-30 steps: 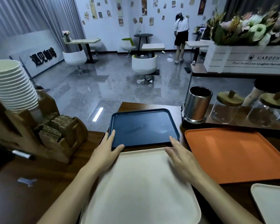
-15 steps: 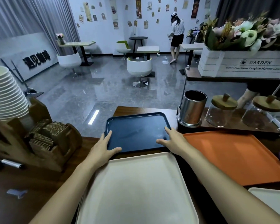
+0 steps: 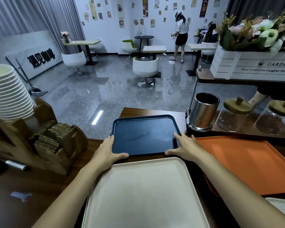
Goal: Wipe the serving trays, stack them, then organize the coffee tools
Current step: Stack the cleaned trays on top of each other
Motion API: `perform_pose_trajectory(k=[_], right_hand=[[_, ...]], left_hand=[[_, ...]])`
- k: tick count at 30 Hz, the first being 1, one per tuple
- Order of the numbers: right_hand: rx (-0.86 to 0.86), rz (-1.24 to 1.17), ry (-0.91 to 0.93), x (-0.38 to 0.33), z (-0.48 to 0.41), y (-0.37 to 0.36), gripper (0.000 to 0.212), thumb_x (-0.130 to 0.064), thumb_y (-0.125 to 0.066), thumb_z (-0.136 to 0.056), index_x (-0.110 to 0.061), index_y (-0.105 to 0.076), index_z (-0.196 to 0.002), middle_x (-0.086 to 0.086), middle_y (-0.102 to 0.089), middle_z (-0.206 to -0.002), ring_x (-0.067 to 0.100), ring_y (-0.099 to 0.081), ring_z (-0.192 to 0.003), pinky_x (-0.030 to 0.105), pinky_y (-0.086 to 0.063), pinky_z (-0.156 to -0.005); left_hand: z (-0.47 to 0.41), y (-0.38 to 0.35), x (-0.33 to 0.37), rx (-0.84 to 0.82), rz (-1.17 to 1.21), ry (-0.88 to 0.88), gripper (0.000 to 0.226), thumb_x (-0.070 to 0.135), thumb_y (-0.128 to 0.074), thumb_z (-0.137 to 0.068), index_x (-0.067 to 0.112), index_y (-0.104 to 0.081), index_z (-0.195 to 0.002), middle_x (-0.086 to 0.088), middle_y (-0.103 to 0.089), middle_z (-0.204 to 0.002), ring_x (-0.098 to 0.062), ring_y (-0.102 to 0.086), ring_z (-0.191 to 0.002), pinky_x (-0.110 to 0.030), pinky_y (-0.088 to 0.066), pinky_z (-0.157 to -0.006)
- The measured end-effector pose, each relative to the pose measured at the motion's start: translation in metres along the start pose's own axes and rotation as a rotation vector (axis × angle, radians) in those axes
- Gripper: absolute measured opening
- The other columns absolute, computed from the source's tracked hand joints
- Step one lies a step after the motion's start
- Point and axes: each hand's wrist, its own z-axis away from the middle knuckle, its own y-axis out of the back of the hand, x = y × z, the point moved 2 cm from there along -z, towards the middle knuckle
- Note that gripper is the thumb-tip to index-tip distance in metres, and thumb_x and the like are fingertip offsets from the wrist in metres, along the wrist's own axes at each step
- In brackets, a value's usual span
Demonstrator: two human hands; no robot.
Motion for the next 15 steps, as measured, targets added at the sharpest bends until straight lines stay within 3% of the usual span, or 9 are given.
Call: perform_pose_trajectory(k=[2, 5, 9, 13, 15], right_hand=[[0.015, -0.027, -0.005, 0.001, -0.003, -0.003, 0.111, -0.074, -0.069, -0.07, -0.019, -0.026, -0.156, 0.015, -0.031, -0.159, 0.031, -0.019, -0.152, 0.045, -0.003, -0.124], [0.042, -0.115, -0.051, 0.005, -0.006, -0.007, 0.129, -0.079, -0.07, -0.06, -0.025, -0.01, -0.161, 0.012, -0.019, -0.166, 0.038, -0.008, -0.153, 0.046, -0.01, -0.124], [0.085, -0.21, -0.084, 0.002, -0.007, -0.004, 0.125, -0.061, -0.08, -0.071, -0.023, -0.002, -0.161, 0.015, -0.017, -0.165, 0.04, -0.013, -0.151, 0.043, -0.02, -0.119], [0.125, -0.227, -0.109, -0.003, -0.016, -0.005, 0.125, -0.063, -0.079, -0.071, -0.02, -0.004, -0.161, 0.016, -0.024, -0.161, 0.037, -0.023, -0.147, 0.041, -0.027, -0.115], [0.134, -0.229, -0.131, -0.004, -0.02, -0.007, 0.125, -0.065, -0.078, -0.07, -0.02, -0.005, -0.161, 0.016, -0.026, -0.16, 0.036, -0.026, -0.146, 0.041, -0.029, -0.114]], left_hand=[[-0.005, 0.0, 0.0, -0.013, 0.011, 0.012, 0.114, 0.066, -0.078, -0.074, 0.026, -0.018, -0.162, 0.005, -0.03, -0.163, -0.02, -0.03, -0.149, -0.037, -0.034, -0.117], [-0.015, 0.002, 0.004, -0.04, 0.037, -0.011, 0.115, 0.055, -0.082, -0.077, 0.028, -0.012, -0.164, 0.007, -0.021, -0.167, -0.018, -0.029, -0.15, -0.033, -0.029, -0.116], [-0.039, 0.007, 0.002, -0.086, 0.149, -0.042, 0.114, 0.048, -0.086, -0.076, 0.034, -0.014, -0.163, 0.013, -0.015, -0.168, -0.015, -0.028, -0.15, -0.033, -0.029, -0.118], [-0.063, 0.014, 0.008, -0.154, 0.266, -0.075, 0.111, 0.034, -0.087, -0.079, 0.033, -0.015, -0.163, 0.025, -0.013, -0.153, -0.003, -0.024, -0.144, -0.024, -0.026, -0.112], [-0.075, 0.019, 0.009, -0.187, 0.279, -0.087, 0.118, 0.047, -0.091, -0.071, 0.039, -0.015, -0.161, 0.021, -0.01, -0.162, -0.006, -0.02, -0.149, -0.03, -0.024, -0.118]])
